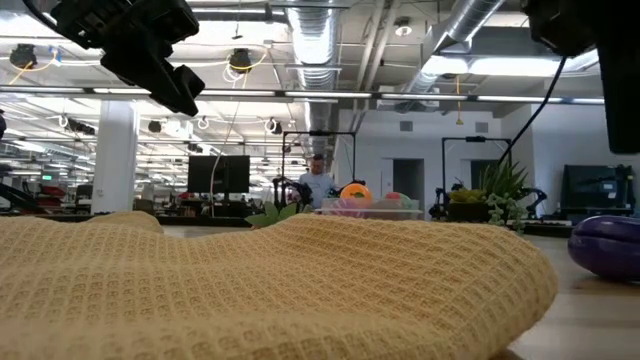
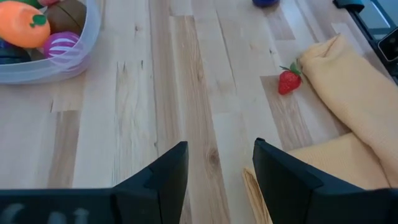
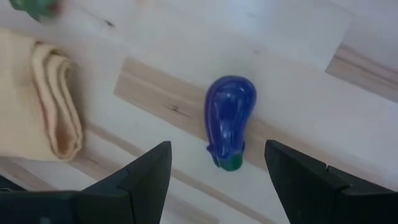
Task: Pick and placing Produce into tupperware
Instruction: Put the eggplant in the transparent bin
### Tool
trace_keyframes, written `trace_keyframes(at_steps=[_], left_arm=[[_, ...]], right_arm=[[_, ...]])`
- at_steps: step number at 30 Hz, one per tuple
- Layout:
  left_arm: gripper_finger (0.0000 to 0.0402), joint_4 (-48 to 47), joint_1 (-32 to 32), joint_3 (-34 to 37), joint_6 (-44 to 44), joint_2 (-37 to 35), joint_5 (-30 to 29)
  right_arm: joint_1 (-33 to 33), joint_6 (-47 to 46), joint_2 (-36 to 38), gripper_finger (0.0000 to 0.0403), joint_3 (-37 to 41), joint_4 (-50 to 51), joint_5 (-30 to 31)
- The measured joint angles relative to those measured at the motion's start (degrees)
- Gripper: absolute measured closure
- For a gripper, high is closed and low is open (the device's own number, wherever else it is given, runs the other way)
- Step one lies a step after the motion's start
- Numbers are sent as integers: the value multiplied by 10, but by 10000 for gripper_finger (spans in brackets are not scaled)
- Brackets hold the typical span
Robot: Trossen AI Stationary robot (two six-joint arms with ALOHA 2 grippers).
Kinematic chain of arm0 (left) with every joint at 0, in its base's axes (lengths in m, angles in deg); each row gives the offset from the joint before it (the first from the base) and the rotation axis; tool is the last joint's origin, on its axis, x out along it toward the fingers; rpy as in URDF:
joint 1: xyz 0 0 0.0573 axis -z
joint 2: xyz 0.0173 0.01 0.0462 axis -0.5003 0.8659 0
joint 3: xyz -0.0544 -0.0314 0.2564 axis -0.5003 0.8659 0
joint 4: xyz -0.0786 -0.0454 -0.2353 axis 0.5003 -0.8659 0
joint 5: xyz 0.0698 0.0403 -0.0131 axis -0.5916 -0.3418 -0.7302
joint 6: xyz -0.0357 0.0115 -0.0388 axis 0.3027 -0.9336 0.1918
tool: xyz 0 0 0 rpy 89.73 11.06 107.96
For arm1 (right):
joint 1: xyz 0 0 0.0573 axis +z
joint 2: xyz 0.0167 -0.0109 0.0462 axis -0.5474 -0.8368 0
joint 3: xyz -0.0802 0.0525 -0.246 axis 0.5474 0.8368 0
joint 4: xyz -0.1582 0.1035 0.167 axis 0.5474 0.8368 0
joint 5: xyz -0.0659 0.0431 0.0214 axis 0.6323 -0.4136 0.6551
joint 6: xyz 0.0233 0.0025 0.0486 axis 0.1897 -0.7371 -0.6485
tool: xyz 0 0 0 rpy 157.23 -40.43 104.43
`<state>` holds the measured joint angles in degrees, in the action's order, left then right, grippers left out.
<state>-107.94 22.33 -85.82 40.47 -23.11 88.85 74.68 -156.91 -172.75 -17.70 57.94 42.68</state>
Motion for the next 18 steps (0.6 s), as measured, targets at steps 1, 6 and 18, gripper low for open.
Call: trace_keyframes(at_steps=[1,6,18], left_arm=[[233,0,0,0,0,0,0],[233,0,0,0,0,0,0],[233,0,0,0,-2,0,0]], right_arm=[[-3,0,-2,122,0,-1,-7],[-18,0,-4,122,0,1,-15],[-50,42,-4,122,0,31,-13]])
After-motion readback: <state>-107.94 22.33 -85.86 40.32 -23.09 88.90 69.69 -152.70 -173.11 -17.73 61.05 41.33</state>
